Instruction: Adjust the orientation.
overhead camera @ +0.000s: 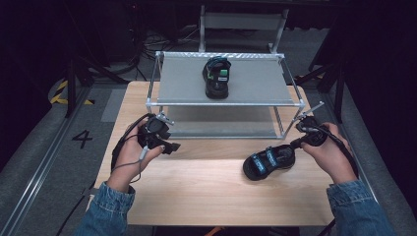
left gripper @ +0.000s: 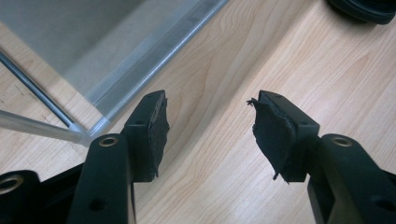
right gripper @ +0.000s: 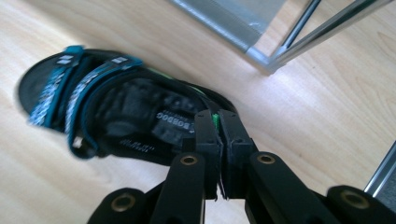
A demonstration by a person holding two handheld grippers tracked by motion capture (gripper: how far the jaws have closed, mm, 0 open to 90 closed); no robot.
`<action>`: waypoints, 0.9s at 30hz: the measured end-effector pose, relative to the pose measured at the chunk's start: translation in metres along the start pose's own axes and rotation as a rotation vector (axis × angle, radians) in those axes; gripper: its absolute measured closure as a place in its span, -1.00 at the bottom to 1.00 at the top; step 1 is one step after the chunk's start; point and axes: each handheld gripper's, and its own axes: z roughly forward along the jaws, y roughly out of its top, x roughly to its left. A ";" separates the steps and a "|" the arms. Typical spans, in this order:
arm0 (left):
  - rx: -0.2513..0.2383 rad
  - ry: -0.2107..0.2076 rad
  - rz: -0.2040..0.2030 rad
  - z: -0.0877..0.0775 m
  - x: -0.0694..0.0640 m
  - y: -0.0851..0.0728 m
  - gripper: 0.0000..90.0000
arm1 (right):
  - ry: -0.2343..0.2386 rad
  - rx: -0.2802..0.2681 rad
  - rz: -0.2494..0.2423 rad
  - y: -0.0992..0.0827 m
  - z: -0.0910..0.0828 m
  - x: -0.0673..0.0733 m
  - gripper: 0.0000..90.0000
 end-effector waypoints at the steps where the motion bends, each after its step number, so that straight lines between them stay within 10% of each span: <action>1: 0.011 -0.005 0.005 0.000 0.000 0.000 -0.01 | 0.004 0.002 -0.002 -0.002 -0.003 0.002 0.96; 27: 0.122 -0.018 -0.026 0.020 0.005 -0.008 -0.25 | 0.134 0.056 -0.123 -0.069 -0.027 0.074 0.95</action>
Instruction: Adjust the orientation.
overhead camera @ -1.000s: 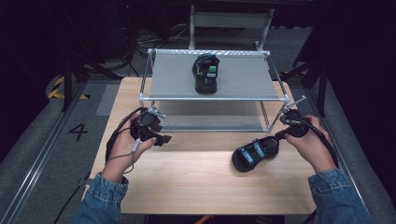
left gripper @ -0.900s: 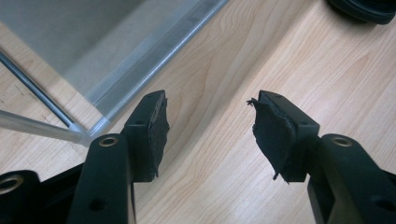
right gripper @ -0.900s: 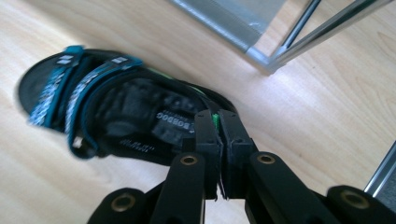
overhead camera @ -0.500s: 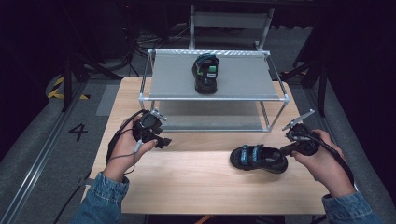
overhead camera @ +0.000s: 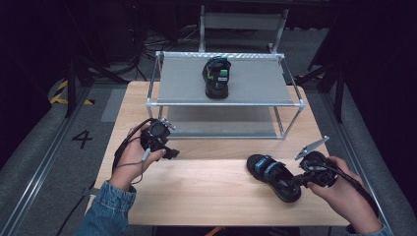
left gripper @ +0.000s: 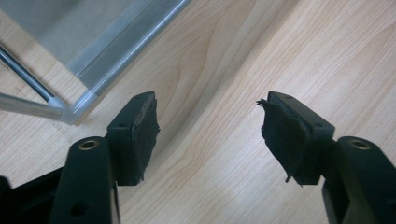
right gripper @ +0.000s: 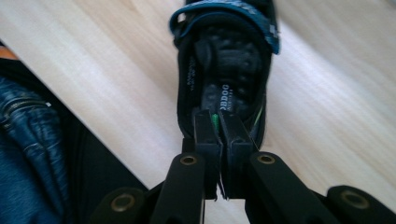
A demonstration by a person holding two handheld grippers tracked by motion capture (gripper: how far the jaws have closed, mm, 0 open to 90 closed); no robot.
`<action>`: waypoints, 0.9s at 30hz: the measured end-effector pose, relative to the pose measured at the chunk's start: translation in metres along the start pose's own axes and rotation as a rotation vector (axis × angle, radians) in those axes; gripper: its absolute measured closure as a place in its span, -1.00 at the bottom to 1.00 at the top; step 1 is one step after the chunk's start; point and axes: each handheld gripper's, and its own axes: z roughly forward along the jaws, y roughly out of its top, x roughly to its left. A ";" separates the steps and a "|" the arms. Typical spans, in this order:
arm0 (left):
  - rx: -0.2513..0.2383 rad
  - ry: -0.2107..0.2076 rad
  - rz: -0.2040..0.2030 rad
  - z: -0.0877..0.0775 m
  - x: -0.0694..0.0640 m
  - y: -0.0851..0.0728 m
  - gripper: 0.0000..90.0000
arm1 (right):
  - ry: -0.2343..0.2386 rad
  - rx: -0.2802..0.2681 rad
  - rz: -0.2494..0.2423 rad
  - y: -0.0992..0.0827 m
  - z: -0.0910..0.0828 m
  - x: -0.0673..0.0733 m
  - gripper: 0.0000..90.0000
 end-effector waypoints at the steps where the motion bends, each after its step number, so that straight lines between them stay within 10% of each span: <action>1: 0.006 0.002 0.001 0.001 0.001 0.000 -0.27 | 0.008 0.003 -0.001 -0.001 0.002 0.002 0.95; 8: 0.020 -0.009 -0.015 0.005 0.003 -0.001 -0.33 | 0.037 -0.001 0.018 -0.005 0.006 -0.001 0.93; 14: 0.022 -0.010 -0.026 0.006 0.005 -0.002 -0.34 | 0.042 -0.045 0.028 -0.003 0.003 -0.006 0.46; 27: 0.017 -0.012 -0.046 0.005 0.009 -0.005 -0.32 | -0.019 -0.081 -0.072 0.019 0.020 -0.028 0.10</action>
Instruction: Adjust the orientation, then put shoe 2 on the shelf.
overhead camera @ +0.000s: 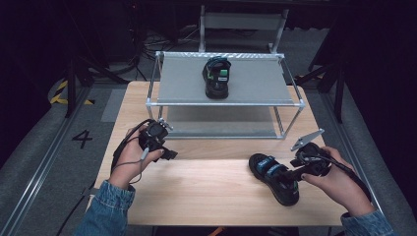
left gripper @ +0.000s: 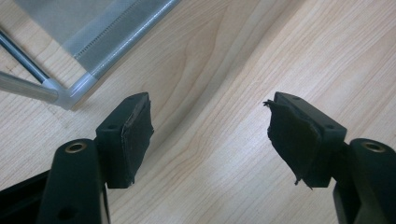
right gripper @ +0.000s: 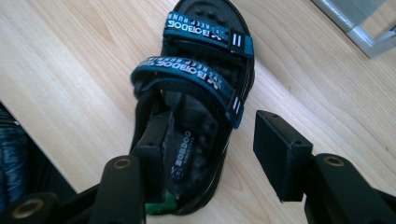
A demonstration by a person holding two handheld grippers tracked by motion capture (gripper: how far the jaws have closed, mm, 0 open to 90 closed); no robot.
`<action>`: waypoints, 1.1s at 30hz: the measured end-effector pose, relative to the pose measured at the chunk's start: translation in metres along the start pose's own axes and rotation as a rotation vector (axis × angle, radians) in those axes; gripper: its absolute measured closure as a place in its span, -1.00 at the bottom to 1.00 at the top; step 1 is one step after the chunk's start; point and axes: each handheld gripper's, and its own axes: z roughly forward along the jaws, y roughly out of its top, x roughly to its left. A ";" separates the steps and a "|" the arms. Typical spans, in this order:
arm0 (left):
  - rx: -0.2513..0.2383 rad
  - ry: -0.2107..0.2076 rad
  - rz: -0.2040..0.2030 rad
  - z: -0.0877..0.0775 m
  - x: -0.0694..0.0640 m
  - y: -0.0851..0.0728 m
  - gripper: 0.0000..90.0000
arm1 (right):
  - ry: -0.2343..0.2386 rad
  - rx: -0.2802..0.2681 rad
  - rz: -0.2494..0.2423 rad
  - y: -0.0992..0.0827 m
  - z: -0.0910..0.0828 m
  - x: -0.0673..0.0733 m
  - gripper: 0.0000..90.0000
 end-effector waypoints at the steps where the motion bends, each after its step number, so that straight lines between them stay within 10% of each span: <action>1: -0.001 -0.003 -0.004 0.000 0.000 0.000 -0.32 | -0.003 0.004 -0.008 0.001 0.003 -0.001 0.09; 18: 0.000 0.000 -0.018 0.001 0.004 -0.005 -0.33 | 0.048 0.020 -0.054 0.010 0.034 -0.010 0.38; 33: -0.020 0.005 -0.064 -0.006 0.011 -0.021 -0.33 | 0.053 0.021 0.059 0.018 0.021 -0.010 0.60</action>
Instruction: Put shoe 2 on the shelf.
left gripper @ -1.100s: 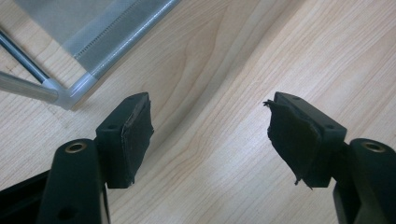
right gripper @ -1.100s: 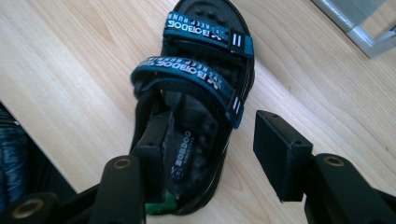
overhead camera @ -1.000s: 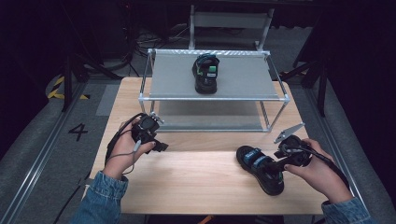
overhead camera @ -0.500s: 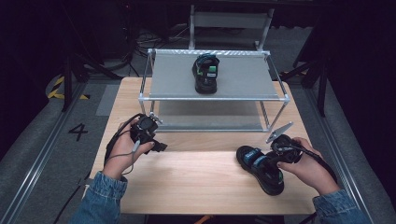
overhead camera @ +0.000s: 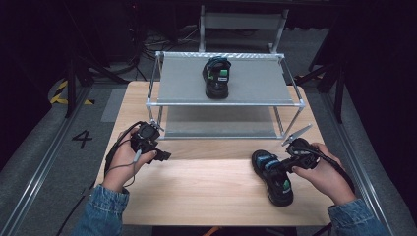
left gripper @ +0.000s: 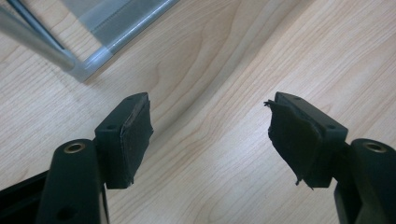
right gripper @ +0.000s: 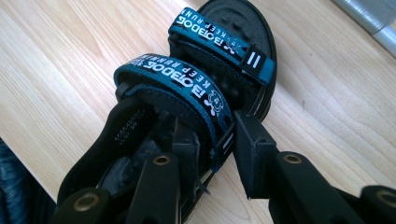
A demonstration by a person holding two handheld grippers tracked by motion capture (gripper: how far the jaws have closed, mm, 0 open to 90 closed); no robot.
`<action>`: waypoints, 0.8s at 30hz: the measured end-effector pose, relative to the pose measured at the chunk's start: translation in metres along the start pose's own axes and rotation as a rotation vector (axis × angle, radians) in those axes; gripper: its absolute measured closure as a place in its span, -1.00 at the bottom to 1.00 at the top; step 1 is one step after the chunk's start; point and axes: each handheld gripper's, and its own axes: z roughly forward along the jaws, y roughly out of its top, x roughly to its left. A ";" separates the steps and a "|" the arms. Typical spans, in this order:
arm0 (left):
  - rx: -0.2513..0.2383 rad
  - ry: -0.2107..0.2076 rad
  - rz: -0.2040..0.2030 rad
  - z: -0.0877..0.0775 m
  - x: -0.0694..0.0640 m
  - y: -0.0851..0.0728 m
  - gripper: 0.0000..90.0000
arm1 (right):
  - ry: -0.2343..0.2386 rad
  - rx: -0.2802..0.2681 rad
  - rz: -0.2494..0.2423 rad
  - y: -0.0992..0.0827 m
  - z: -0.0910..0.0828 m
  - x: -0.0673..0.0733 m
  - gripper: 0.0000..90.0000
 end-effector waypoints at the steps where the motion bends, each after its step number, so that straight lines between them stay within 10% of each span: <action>1: 0.000 0.000 -0.005 -0.001 0.001 -0.001 -0.33 | 0.000 -0.003 0.005 0.002 -0.002 0.001 0.60; 24: -0.010 -0.001 -0.054 -0.007 0.016 -0.016 -0.33 | 0.009 -0.065 0.050 0.057 -0.075 0.017 0.61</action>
